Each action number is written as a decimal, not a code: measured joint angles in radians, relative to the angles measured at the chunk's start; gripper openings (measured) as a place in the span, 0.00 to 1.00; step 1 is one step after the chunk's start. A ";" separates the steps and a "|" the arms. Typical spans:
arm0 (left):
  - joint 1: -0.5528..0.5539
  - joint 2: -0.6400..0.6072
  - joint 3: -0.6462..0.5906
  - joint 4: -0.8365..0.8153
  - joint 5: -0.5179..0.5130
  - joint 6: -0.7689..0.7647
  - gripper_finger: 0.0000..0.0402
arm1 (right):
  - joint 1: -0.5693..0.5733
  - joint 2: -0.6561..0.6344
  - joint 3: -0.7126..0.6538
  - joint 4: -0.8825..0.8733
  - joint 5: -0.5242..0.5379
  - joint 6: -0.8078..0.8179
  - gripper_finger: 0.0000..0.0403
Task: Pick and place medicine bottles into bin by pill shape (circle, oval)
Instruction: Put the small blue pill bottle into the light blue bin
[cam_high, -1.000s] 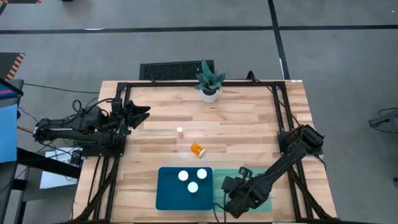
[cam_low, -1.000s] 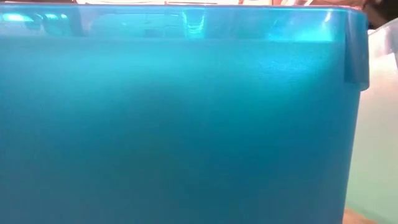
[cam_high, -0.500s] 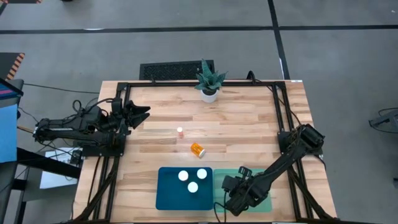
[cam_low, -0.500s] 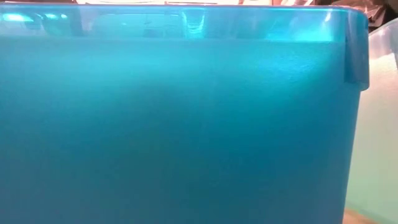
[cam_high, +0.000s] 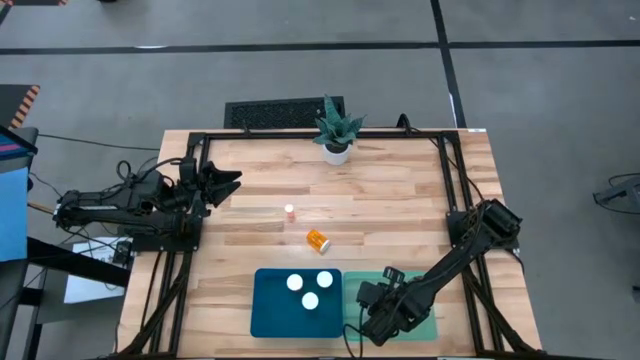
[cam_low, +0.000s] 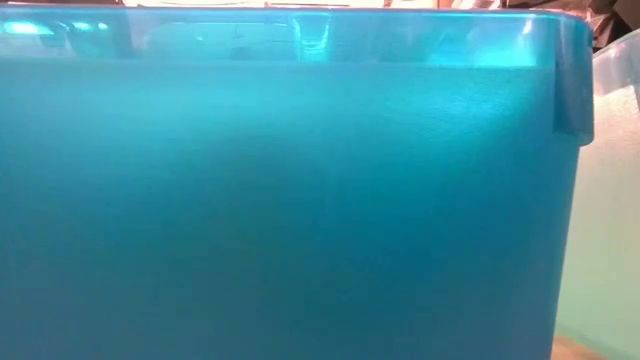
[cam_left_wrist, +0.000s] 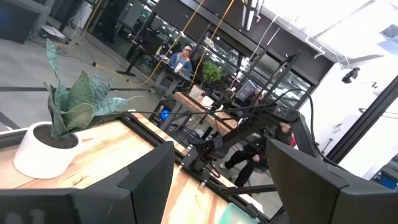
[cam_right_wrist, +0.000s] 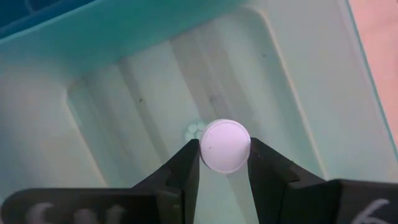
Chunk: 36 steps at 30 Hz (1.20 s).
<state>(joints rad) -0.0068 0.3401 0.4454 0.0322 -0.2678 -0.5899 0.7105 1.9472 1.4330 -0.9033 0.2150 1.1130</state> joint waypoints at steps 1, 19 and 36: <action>0.000 0.000 0.000 0.000 0.000 0.000 0.62 | 0.000 0.000 0.000 0.000 0.000 0.000 0.32; 0.000 0.000 0.000 0.000 -0.001 -0.017 0.62 | 0.000 0.006 -0.004 0.062 -0.013 -0.011 0.63; 0.000 0.000 0.000 -0.019 -0.008 -0.017 0.62 | 0.017 0.004 0.019 0.097 -0.011 -0.024 0.63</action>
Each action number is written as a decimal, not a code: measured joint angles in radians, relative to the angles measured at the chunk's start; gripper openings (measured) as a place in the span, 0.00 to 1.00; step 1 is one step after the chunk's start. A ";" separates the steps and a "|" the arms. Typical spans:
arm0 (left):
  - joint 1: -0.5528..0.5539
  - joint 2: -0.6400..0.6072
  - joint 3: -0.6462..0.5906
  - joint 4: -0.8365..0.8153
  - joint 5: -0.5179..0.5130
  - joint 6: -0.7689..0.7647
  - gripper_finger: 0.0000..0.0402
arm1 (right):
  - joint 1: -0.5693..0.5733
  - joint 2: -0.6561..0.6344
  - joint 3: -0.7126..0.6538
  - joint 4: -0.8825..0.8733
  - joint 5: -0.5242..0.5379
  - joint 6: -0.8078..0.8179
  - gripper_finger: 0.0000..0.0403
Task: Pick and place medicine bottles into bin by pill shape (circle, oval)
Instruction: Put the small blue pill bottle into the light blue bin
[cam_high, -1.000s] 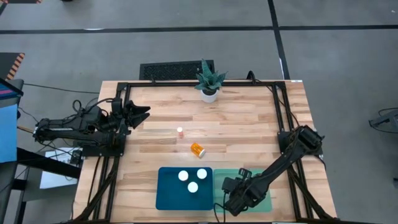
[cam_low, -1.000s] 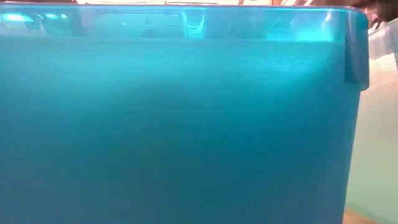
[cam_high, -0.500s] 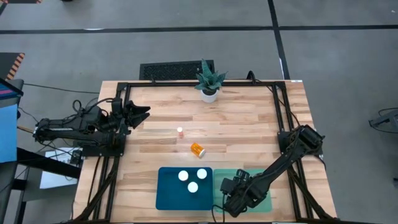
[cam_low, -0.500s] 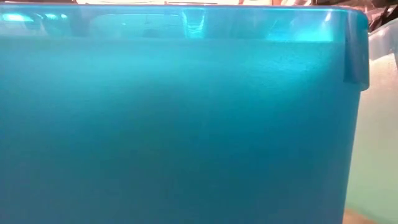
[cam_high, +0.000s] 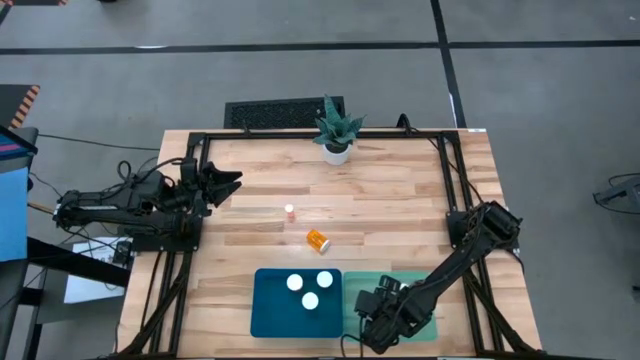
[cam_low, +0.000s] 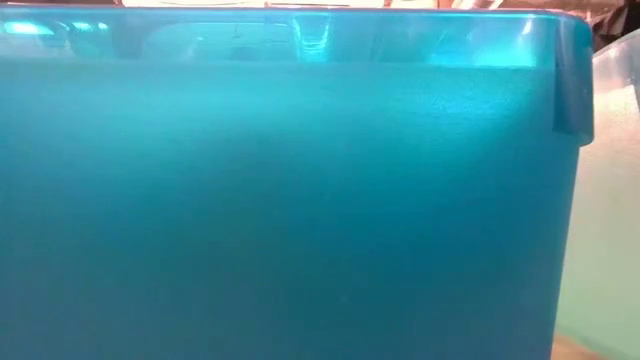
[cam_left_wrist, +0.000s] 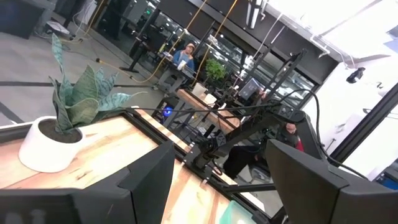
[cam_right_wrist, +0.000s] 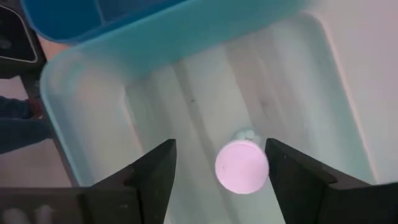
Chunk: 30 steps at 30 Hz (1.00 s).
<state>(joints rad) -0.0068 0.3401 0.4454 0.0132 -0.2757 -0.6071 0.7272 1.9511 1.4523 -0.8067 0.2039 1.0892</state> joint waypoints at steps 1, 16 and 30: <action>0.000 0.000 0.000 0.000 0.000 0.000 0.62 | -0.001 0.000 0.004 -0.001 0.000 -0.004 0.63; 0.000 0.000 0.000 0.000 -0.001 0.000 0.62 | -0.019 -0.017 0.020 -0.001 -0.068 -0.041 0.66; 0.000 0.000 0.000 0.000 -0.027 0.005 0.62 | -0.091 -0.074 0.204 -0.183 -0.010 -0.139 0.74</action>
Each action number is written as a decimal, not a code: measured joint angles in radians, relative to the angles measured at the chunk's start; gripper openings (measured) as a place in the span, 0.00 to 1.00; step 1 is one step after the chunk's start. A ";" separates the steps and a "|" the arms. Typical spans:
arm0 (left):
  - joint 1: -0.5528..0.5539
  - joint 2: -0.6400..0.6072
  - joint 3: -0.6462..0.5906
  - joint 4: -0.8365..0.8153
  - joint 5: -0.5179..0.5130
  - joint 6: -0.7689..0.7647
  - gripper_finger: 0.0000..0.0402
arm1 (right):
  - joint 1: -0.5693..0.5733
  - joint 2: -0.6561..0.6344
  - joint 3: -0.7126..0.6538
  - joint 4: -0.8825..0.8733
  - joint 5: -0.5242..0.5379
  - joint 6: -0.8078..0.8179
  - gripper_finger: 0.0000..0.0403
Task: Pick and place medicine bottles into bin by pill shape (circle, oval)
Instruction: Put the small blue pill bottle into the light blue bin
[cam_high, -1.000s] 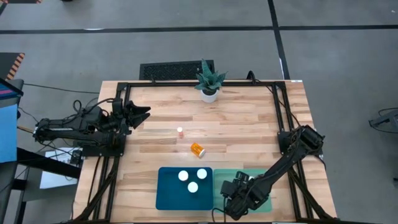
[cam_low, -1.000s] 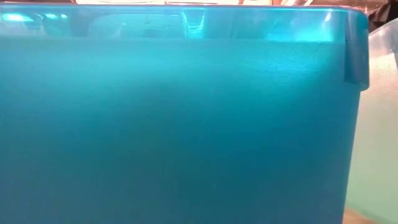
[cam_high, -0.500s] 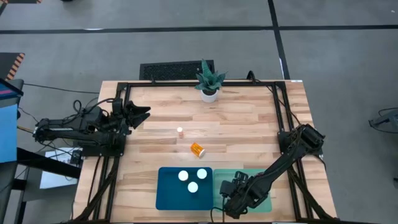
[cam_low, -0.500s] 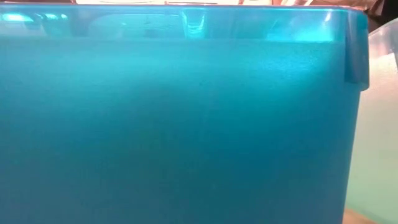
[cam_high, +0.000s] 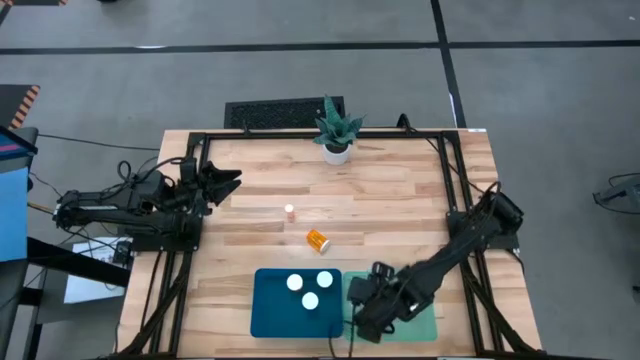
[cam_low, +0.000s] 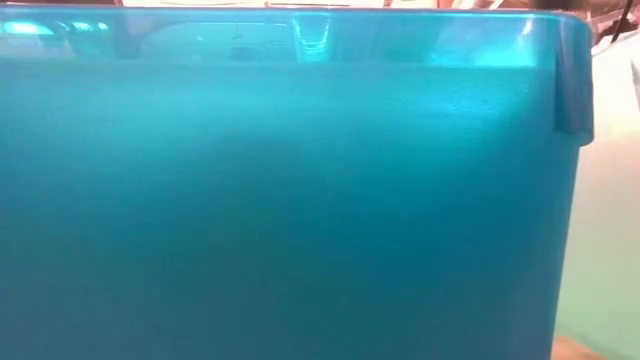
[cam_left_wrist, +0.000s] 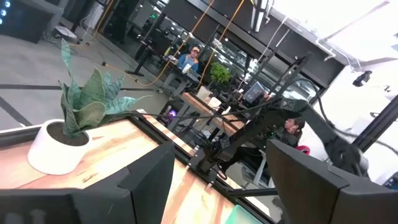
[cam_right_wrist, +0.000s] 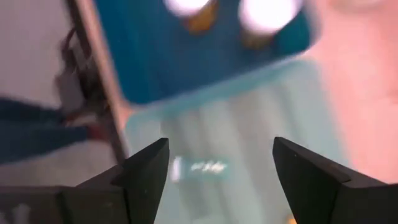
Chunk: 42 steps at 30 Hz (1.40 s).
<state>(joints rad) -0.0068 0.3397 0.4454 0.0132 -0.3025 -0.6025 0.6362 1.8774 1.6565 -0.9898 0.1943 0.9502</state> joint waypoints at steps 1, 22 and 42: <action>0.000 0.000 0.000 0.000 0.000 0.000 0.62 | -0.016 -0.003 0.019 -0.018 0.027 -0.007 0.74; 0.000 0.000 0.000 0.000 0.000 -0.034 0.62 | -0.300 -0.021 0.109 -0.092 -0.038 -0.265 0.74; 0.000 0.000 0.000 -0.033 0.000 -0.042 0.62 | 0.079 -0.030 0.103 -0.311 -0.051 -0.403 0.74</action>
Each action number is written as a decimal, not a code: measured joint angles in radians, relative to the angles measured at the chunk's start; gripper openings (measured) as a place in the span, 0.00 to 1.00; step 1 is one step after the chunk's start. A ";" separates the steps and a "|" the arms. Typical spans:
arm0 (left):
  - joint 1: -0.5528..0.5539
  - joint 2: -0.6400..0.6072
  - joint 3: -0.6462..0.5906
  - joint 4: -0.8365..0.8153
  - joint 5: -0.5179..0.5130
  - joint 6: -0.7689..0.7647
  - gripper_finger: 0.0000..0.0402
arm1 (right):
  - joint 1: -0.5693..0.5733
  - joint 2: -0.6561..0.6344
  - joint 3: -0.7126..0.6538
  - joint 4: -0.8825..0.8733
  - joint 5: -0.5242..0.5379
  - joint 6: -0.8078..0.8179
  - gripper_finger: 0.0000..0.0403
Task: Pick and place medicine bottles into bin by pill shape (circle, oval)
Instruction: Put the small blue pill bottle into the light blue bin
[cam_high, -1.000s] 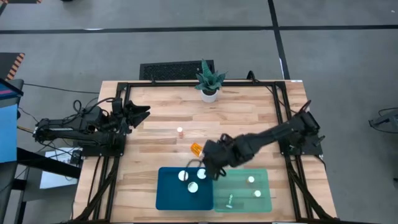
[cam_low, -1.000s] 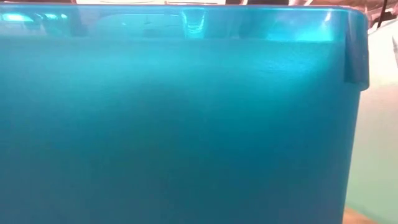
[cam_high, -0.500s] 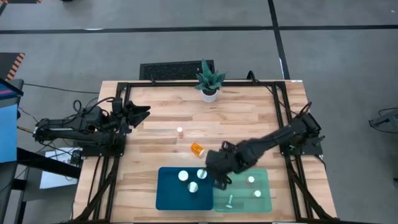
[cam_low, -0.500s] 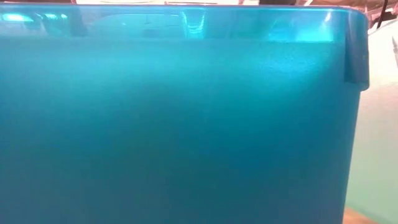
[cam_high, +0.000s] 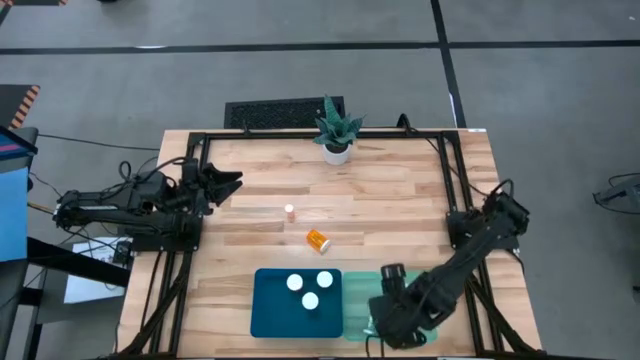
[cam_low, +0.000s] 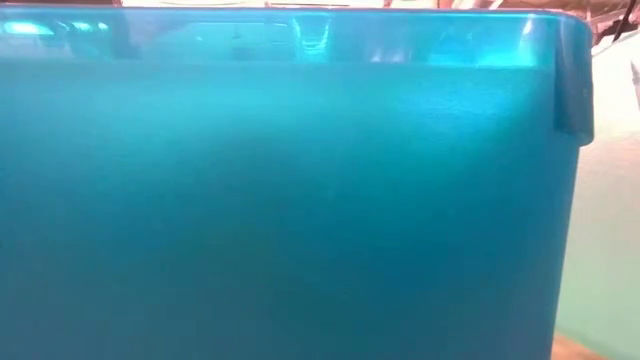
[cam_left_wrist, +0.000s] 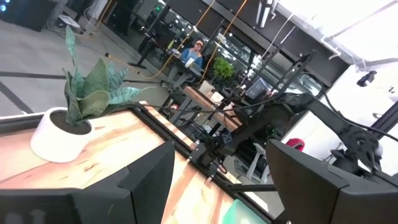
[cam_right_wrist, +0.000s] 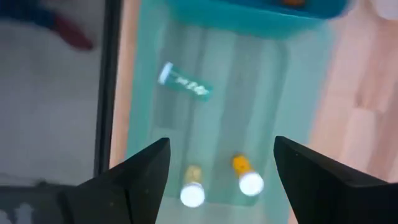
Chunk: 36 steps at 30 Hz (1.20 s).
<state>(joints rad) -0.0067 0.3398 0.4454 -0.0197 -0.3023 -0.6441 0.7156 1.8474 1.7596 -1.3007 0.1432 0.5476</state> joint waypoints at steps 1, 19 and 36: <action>0.000 0.000 0.000 -0.005 0.000 0.000 0.62 | 0.000 0.016 0.000 0.004 -0.014 -0.024 0.73; 0.000 0.000 0.000 -0.027 -0.008 -0.005 0.62 | -0.010 0.326 -0.001 0.233 -0.173 -0.538 0.72; 0.000 0.000 0.000 -0.028 -0.024 -0.023 0.62 | -0.012 0.378 -0.059 0.277 -0.160 -0.530 0.55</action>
<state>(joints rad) -0.0067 0.3399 0.4454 -0.0477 -0.3264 -0.6670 0.7033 2.2253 1.7008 -1.0239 -0.0172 0.0181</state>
